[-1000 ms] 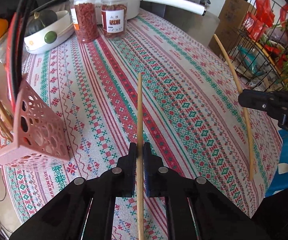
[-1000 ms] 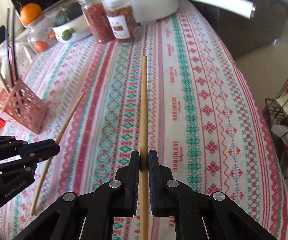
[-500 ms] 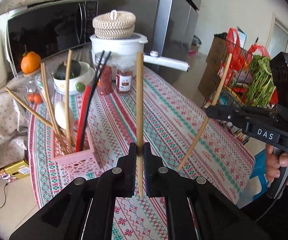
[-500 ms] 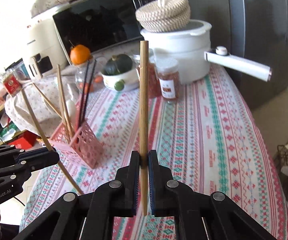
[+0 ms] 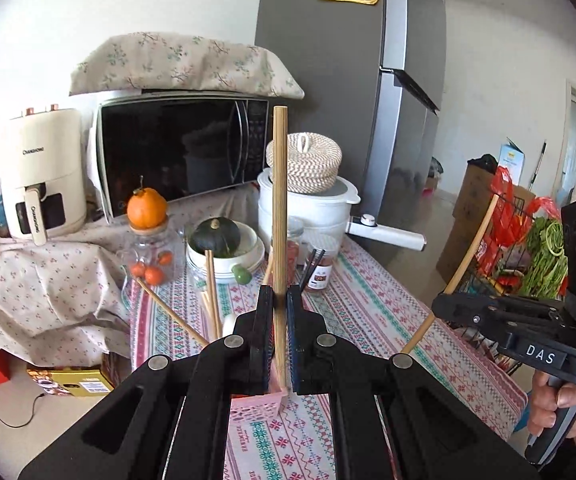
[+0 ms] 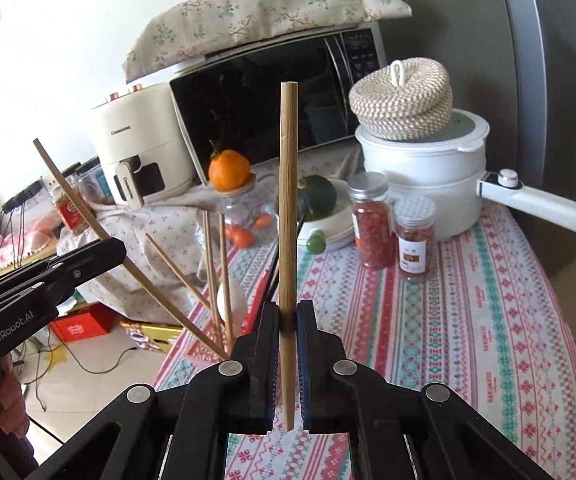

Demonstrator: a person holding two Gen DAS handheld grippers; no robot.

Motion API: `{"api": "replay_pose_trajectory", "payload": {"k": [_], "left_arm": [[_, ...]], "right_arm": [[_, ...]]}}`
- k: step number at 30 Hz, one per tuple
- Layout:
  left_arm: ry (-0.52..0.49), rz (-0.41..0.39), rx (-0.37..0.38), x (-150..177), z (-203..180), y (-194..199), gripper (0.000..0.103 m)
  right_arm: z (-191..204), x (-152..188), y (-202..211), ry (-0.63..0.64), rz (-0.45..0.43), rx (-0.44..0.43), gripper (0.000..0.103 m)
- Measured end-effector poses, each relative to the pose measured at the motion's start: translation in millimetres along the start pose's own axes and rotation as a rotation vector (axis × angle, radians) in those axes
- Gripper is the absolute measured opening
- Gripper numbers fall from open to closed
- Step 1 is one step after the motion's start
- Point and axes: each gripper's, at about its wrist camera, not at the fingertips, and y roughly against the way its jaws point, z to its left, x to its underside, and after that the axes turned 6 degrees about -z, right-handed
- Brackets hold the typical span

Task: Organize utensils
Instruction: 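Lower both wooden chopsticks into the pink basket and open both tools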

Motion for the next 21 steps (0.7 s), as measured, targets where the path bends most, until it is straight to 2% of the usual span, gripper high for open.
{"api": "replay_pose_trajectory", "payload": {"k": [7,10,13,15,16,17,19,20,21], "left_arm": [[-0.032,0.026,-0.093,10.6,12.4,-21.1,0.006],[-0.027,0.060,-0.107,21.3,19.3,-38.9,0.006],[0.020,0.120,-0.099,34.1,27.3,-57.1,0.008],[0.050,0.169,-0.099,41.5,30.2,-66.0,0.015],[0.056,0.182,-0.102,44.5,30.3,-67.6,0.025],[0.060,0.186,-0.104,46.2,30.7,-67.3,0.041],[0.074,0.177,-0.112,47.8,32.6,-62.8,0.061],[0.084,0.173,-0.117,48.0,34.5,-59.6,0.067],[0.096,0.173,-0.118,48.2,37.1,-56.6,0.068]], "right_arm": [[10.5,-3.4,-11.5,-0.009,-0.003,-0.014,0.005],[12.2,-4.2,-14.8,-0.010,-0.012,-0.007,0.005],[13.2,-4.8,-19.7,-0.020,-0.016,-0.006,0.005],[14.9,-5.4,-23.0,-0.022,-0.019,-0.005,0.005],[16.1,-5.8,-24.8,-0.022,-0.020,-0.006,0.006],[17.5,-6.2,-26.5,-0.021,-0.022,-0.010,0.006],[19.8,-7.4,-28.9,-0.023,-0.029,-0.017,0.006],[21.3,-8.1,-30.0,-0.024,-0.033,-0.021,0.006],[22.7,-8.9,-31.0,-0.027,-0.039,-0.024,0.006]]}}
